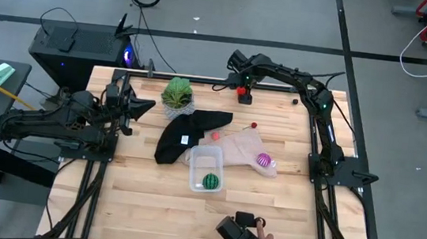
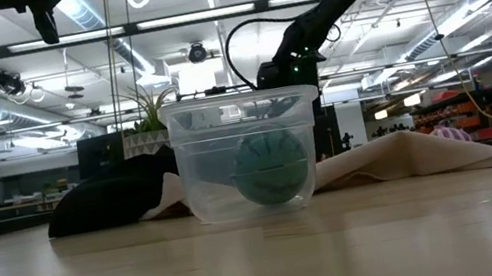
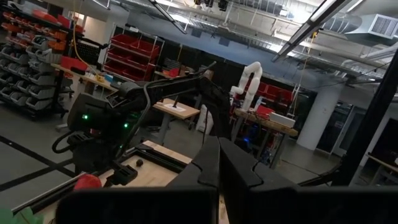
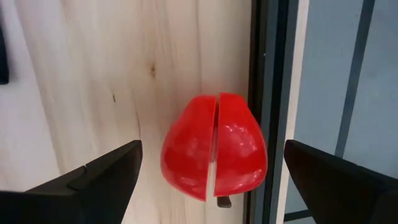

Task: Pick and placing Produce into tupperware
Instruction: Put apple into the transparent container

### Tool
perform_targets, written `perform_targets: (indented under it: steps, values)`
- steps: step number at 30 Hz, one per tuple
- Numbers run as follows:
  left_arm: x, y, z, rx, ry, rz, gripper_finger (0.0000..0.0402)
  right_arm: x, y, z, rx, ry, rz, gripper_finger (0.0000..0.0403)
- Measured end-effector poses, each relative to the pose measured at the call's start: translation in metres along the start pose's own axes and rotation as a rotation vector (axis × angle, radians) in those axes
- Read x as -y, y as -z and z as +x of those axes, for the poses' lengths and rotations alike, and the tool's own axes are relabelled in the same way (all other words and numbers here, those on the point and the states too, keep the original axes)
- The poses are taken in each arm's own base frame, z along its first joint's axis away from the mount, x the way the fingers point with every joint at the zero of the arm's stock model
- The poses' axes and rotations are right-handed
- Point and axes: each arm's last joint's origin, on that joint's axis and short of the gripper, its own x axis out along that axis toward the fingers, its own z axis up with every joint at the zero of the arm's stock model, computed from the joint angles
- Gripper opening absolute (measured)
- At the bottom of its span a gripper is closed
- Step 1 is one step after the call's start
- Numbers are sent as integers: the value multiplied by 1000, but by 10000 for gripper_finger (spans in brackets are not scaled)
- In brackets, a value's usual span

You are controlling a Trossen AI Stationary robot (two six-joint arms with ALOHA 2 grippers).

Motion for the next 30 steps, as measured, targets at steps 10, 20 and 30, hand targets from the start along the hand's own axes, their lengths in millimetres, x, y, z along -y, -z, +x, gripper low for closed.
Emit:
perform_targets:
  steps: [10,20,30]
  values:
    - [0,0,0,0,0,0,25,4,1,1,32,-12,13,389]
    - [0,0,0,0,0,-5,7,-2,-3,24,-3,-57,66,387]
    - [0,0,0,1,0,-25,23,-6,-10,24,17,-29,38,326]
